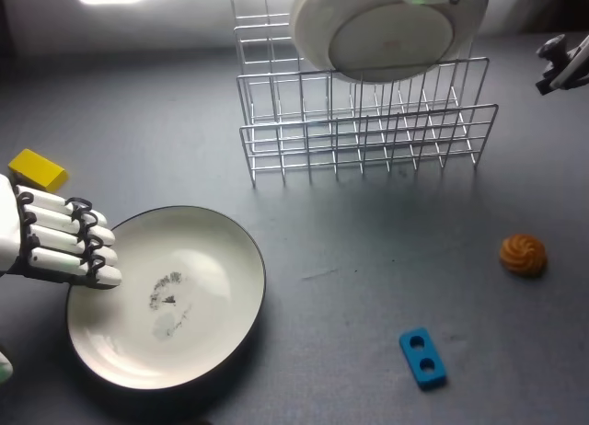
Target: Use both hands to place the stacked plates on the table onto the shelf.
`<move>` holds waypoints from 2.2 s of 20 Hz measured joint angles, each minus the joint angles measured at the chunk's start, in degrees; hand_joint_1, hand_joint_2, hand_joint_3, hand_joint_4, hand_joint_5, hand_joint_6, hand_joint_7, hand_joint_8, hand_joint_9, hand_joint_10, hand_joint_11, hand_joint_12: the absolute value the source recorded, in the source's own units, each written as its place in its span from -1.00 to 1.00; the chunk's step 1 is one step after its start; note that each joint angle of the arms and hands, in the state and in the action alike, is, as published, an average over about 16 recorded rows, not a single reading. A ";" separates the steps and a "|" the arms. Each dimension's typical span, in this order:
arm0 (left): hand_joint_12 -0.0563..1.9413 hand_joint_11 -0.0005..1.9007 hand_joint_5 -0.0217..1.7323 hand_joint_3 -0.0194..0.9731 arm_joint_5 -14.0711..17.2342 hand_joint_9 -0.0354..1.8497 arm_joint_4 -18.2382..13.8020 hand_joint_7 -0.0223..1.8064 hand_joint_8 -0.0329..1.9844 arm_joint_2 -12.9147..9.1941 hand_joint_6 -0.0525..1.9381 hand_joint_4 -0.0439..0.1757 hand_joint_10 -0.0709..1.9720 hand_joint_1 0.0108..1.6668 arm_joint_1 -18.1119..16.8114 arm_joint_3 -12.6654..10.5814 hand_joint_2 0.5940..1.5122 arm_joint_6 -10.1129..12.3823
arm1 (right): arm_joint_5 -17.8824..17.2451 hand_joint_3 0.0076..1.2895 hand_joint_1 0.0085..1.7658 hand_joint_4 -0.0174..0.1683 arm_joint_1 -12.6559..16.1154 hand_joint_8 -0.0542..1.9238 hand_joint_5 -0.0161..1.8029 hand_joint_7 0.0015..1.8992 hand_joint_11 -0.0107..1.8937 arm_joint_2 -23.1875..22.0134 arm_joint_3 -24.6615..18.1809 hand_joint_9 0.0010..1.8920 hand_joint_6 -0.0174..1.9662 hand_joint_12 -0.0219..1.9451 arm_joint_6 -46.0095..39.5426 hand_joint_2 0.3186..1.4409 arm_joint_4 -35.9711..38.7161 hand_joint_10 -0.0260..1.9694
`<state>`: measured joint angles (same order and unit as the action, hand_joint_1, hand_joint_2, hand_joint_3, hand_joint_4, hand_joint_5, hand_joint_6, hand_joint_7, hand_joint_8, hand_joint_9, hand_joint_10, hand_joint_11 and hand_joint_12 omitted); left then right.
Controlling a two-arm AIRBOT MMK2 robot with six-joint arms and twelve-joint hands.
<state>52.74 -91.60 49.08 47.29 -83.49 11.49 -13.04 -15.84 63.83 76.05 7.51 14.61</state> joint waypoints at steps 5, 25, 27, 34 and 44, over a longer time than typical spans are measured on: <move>-0.91 -0.96 -0.93 -0.92 0.09 -0.92 0.12 -0.90 -0.95 0.11 -0.93 -0.60 -0.94 -0.98 0.20 -0.19 0.15 -0.01 | -1.86 -0.99 0.36 -0.96 -2.31 0.52 -0.12 -0.11 -0.41 0.98 0.82 -0.25 -0.03 0.88 2.36 0.45 -4.33 0.56; -0.91 -0.97 -0.93 -0.92 0.12 -0.93 0.14 -0.90 -0.95 0.11 -0.93 -0.60 -0.94 -0.98 0.25 -0.19 0.15 -0.01 | -6.39 -0.99 0.35 -0.95 -9.42 0.41 -0.11 -0.10 -0.45 0.93 0.93 -0.25 -0.05 0.86 9.38 0.45 -17.04 0.47; -0.90 -0.97 -0.92 -0.92 0.12 -0.93 0.15 -0.90 -0.95 0.11 -0.93 -0.60 -0.94 -0.98 0.26 -0.19 0.15 -0.01 | -6.62 -0.99 0.31 -0.94 -9.42 0.27 -0.12 -0.11 -0.48 0.79 0.93 -0.27 -0.11 0.83 9.77 0.46 -17.03 0.40; -0.89 -0.97 -0.92 -0.92 0.11 -0.93 0.31 -0.89 -0.95 0.11 -0.93 -0.60 -0.94 -0.98 0.47 -0.19 0.15 -0.01 | -7.09 -0.99 0.14 -0.89 -8.88 -0.33 -0.18 -0.13 -0.62 -0.01 0.46 -0.32 -0.47 0.66 11.16 0.50 -15.37 -0.03; -0.89 -0.97 -0.91 -0.92 -0.12 -0.94 0.68 -0.89 -0.95 0.11 -0.93 -0.60 -0.95 -0.98 1.24 -0.19 0.14 -0.02 | -6.79 -0.99 -0.12 -0.84 -2.99 -0.91 -0.30 -0.25 -0.79 -4.49 -6.83 -0.39 -0.94 0.38 20.98 0.55 -4.77 -0.59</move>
<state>52.62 -90.92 49.19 48.54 -83.68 11.47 -19.84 -18.84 59.34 69.23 28.49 9.85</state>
